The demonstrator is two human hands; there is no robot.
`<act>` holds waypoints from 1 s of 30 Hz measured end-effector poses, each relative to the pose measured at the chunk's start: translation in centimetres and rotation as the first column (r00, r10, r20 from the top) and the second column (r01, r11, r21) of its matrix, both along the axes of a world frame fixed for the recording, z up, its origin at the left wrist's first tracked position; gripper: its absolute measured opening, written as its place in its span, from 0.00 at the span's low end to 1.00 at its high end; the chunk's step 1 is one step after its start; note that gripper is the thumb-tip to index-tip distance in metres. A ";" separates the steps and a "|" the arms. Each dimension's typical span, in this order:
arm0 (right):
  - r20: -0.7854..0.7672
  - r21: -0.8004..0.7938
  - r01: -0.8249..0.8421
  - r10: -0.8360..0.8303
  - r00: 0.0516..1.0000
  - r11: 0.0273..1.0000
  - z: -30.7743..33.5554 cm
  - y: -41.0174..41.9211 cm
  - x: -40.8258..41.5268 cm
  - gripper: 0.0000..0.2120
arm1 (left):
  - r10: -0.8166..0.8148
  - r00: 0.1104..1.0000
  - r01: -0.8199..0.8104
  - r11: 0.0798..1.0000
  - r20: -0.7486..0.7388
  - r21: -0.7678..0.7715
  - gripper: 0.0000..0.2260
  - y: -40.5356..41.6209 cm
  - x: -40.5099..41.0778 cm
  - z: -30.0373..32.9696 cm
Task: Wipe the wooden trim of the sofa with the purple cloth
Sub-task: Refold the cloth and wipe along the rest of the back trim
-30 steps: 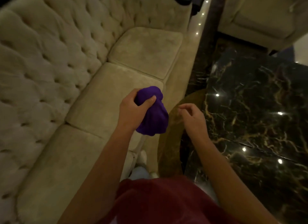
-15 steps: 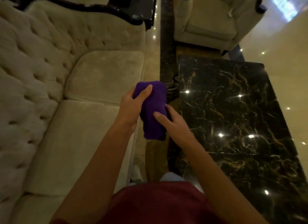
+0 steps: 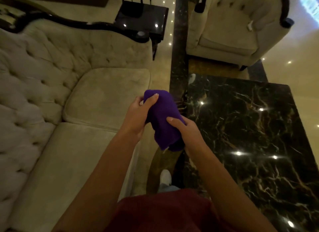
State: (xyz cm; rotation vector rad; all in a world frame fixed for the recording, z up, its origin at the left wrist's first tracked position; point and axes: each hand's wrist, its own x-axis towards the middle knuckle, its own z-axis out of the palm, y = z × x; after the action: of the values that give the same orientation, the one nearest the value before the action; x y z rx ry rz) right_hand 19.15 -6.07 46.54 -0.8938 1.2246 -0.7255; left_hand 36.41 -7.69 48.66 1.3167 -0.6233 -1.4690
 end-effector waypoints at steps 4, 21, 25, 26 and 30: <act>0.062 -0.020 0.040 -0.039 0.997 0.999 1.1 -6.0 -1.2 0.24 | 0.072 0.997 -0.072 0.997 -0.029 -0.025 0.23 -4.1 -0.6 0.1; -0.072 -0.224 -0.236 0.226 0.971 0.945 -0.3 -23.9 -1.1 0.19 | -0.032 0.994 0.035 0.999 -0.102 0.026 0.26 -20.4 -2.3 -2.6; -0.080 -0.144 -0.276 0.267 0.960 0.950 -0.8 -30.3 -0.6 0.23 | 0.008 0.964 0.003 0.999 -0.265 0.042 0.24 -28.0 -0.9 -3.9; -0.086 -0.131 -0.259 0.249 0.965 0.957 -0.8 -32.1 -0.4 0.23 | 0.007 0.966 0.005 0.999 -0.257 0.045 0.23 -30.2 -0.6 -4.1; -0.098 -0.093 -0.205 0.196 0.976 0.974 -0.3 -39.2 1.1 0.18 | 0.028 0.978 -0.019 0.999 -0.204 0.048 0.18 -37.8 1.2 -3.8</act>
State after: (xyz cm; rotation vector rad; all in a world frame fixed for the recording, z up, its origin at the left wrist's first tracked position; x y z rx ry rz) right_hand 20.22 -45.28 46.25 -1.1271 1.1622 -0.5957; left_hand 37.60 -45.54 44.83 1.1841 -0.4402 -1.5837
